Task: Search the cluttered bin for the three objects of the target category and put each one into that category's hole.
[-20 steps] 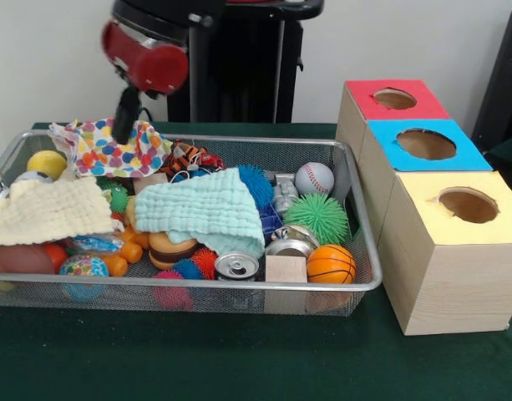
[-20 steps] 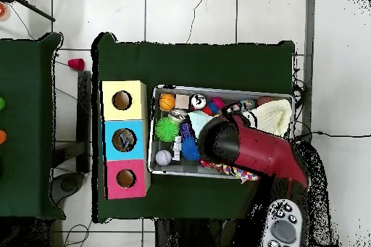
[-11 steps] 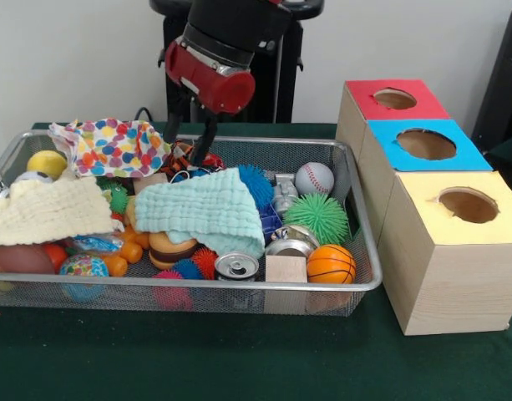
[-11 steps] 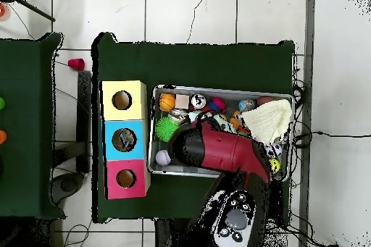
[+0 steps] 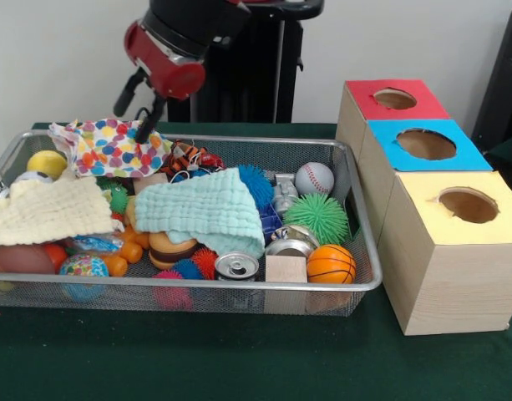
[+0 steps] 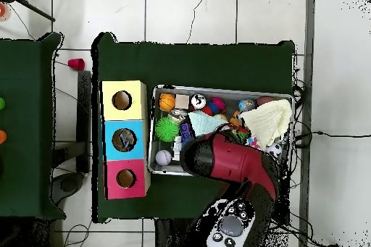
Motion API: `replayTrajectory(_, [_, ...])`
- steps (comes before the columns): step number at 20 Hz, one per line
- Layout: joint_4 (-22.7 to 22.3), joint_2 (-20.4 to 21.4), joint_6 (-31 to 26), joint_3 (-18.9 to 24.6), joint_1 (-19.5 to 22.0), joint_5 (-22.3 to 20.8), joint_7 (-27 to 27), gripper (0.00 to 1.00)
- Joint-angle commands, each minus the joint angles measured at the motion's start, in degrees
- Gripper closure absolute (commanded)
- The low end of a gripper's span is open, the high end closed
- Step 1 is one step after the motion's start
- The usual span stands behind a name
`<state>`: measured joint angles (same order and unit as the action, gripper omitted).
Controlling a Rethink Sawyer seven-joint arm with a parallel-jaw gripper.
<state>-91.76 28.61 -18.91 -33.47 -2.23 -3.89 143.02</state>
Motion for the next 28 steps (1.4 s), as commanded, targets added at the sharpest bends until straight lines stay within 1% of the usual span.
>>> replayTrajectory(1, [-3.43, -6.65, 9.58, -4.32, 1.58, 2.07, 14.47, 0.00])
replayTrajectory(3, [-3.52, -7.62, 11.83, -4.15, 2.17, 3.16, 14.57, 0.00])
replayTrajectory(5, [-4.24, -7.40, 14.97, -2.18, 3.32, 4.79, 14.76, 0.00])
replayTrajectory(6, [-4.64, -6.97, 16.02, -1.05, 3.74, 5.58, 14.70, 0.00])
replayTrajectory(7, [-5.61, -6.24, 19.35, 1.69, 5.40, 5.74, 14.29, 0.00])
replayTrajectory(8, [-5.93, -6.82, 21.46, 2.38, 5.58, 6.52, 14.77, 0.00])
replayTrajectory(9, [-7.02, -6.27, 23.88, 5.18, 7.23, 6.47, 14.52, 0.00])
replayTrajectory(10, [-7.29, -6.94, 25.24, 5.44, 7.21, 7.21, 14.87, 0.00])
replayTrajectory(11, [-8.33, -6.46, 27.22, 7.42, 8.37, 7.32, 15.07, 0.00])
replayTrajectory(14, [-9.34, -6.74, 33.76, 10.02, 9.95, 7.61, 15.66, 0.00])
replayTrajectory(18, [-10.90, -5.36, 34.50, 11.76, 11.12, 8.22, 14.33, 0.00])
replayTrajectory(20, [-11.18, -5.33, 32.28, 10.76, 10.42, 9.29, 12.37, 0.00])
replayTrajectory(21, [-11.07, -5.91, 30.34, 9.83, 9.55, 10.41, 11.45, 0.00])
replayTrajectory(22, [-11.13, -6.51, 29.60, 9.57, 9.33, 11.33, 11.17, 0.00])
replayTrajectory(24, [-11.02, -7.73, 28.45, 10.85, 10.12, 12.15, 10.93, 0.00])
replayTrajectory(26, [-11.03, -9.07, 29.44, 12.39, 11.00, 12.92, 11.38, 0.00])
replayTrajectory(28, [-10.10, -10.94, 30.04, 12.03, 10.46, 14.30, 11.05, 0.00])
